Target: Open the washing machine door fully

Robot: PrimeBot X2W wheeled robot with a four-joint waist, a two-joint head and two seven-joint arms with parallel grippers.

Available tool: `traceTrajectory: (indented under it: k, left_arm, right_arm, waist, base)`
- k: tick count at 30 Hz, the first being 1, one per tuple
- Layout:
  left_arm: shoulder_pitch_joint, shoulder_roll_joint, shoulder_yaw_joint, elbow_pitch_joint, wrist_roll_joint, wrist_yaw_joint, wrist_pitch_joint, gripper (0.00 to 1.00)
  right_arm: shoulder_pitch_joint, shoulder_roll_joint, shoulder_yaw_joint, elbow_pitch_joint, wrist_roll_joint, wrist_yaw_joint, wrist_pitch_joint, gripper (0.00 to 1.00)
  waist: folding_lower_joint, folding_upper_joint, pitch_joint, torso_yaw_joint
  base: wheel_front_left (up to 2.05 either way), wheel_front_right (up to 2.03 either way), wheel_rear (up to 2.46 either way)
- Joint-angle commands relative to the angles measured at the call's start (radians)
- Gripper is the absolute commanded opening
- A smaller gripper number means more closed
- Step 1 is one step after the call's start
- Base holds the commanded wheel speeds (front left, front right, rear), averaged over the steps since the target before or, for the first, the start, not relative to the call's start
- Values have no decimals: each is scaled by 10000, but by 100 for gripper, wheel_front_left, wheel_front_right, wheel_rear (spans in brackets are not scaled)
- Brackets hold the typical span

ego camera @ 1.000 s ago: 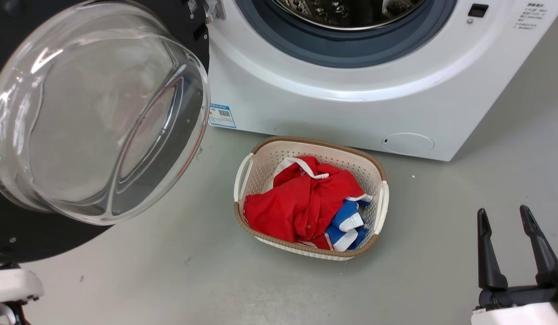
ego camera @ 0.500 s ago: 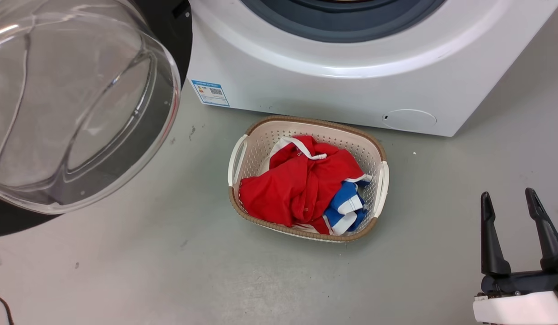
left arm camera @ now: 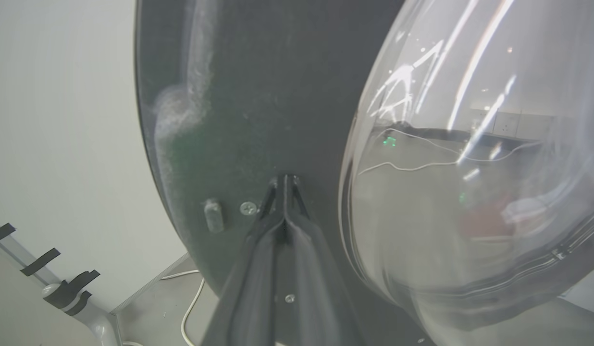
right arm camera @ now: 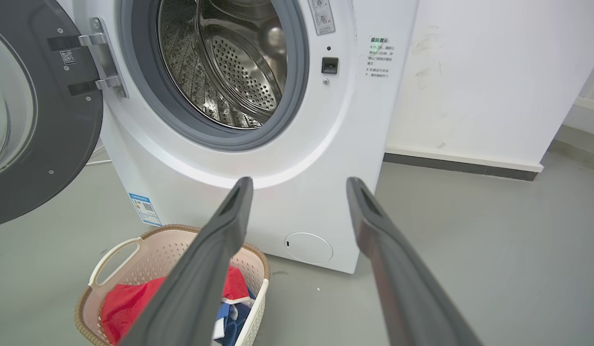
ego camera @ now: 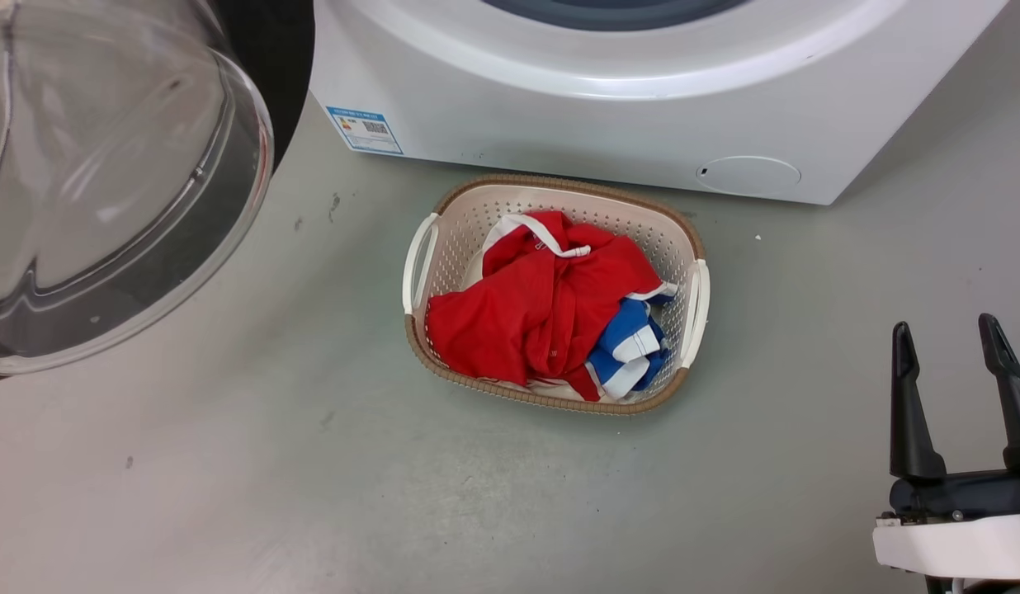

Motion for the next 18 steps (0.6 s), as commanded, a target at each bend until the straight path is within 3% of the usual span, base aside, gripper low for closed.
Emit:
traceTrajectory:
  k: [1, 18]
  left_arm:
    - [-264, 98, 72, 131, 94, -63, 29, 0]
    - [-694, 194, 687, 787, 688, -507, 26, 0]
  right_arm:
    - [-137, 13, -20, -54, -65, -2, -21, 100]
    - [-162, 13, 57, 39, 6, -2, -21, 100]
  waist:
    - [-1, 0, 90, -6]
    - [-1, 0, 37, -80]
  base:
    - [0, 0, 0]
    - [0, 0, 0]
